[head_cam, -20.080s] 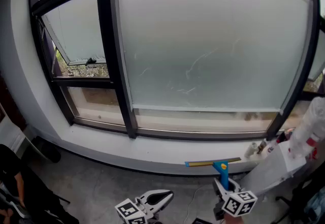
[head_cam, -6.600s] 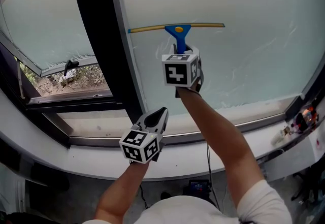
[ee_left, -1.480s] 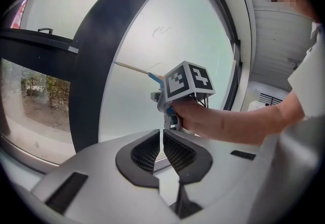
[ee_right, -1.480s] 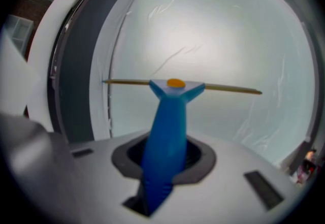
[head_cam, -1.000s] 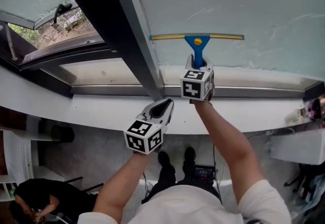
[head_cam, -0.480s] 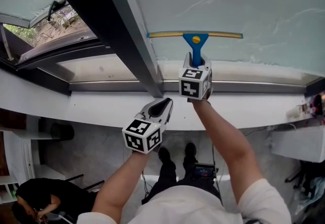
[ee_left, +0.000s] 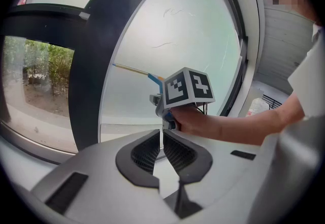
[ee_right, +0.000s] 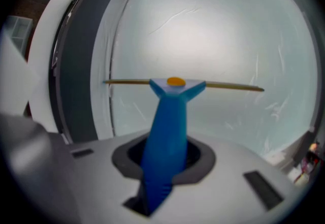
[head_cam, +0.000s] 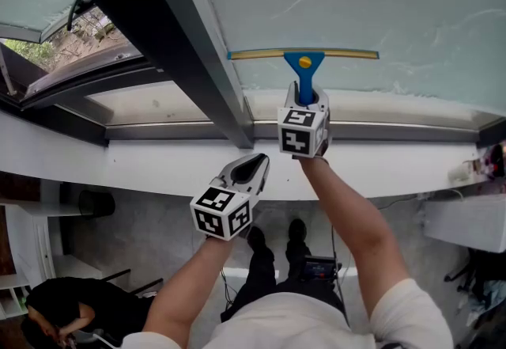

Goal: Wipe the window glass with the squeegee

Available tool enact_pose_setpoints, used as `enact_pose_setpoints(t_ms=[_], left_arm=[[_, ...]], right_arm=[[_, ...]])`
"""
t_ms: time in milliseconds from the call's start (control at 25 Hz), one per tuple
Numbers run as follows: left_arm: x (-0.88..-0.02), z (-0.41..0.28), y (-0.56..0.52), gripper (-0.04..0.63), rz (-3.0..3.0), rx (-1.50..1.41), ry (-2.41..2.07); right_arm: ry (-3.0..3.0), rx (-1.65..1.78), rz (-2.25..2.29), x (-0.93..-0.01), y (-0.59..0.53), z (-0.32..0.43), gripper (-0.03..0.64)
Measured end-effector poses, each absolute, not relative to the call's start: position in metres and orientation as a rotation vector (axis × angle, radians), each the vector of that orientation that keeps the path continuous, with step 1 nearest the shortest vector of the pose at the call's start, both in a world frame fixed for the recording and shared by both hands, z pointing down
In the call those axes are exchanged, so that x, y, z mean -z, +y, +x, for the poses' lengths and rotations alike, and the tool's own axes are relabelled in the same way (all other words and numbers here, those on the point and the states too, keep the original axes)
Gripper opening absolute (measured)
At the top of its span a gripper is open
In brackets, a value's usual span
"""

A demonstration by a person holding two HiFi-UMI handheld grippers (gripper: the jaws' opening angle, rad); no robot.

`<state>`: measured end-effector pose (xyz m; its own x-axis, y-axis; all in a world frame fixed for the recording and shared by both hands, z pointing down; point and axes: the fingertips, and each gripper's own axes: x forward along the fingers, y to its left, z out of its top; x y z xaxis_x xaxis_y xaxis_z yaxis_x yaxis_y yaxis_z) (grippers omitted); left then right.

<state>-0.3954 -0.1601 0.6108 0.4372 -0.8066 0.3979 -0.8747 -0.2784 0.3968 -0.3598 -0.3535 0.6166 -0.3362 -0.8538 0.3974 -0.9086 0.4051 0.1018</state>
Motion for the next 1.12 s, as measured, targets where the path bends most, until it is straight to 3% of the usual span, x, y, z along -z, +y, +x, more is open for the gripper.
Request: enact_pose_setpoints(t_ms=[1120], left_arm=[[-0.67, -0.39, -0.146, 0.032, 2.049, -0.203, -1.354]], right_arm=[[-2.189, -0.222, 1.447, -0.708, -0.345, -0.355, 0.091]])
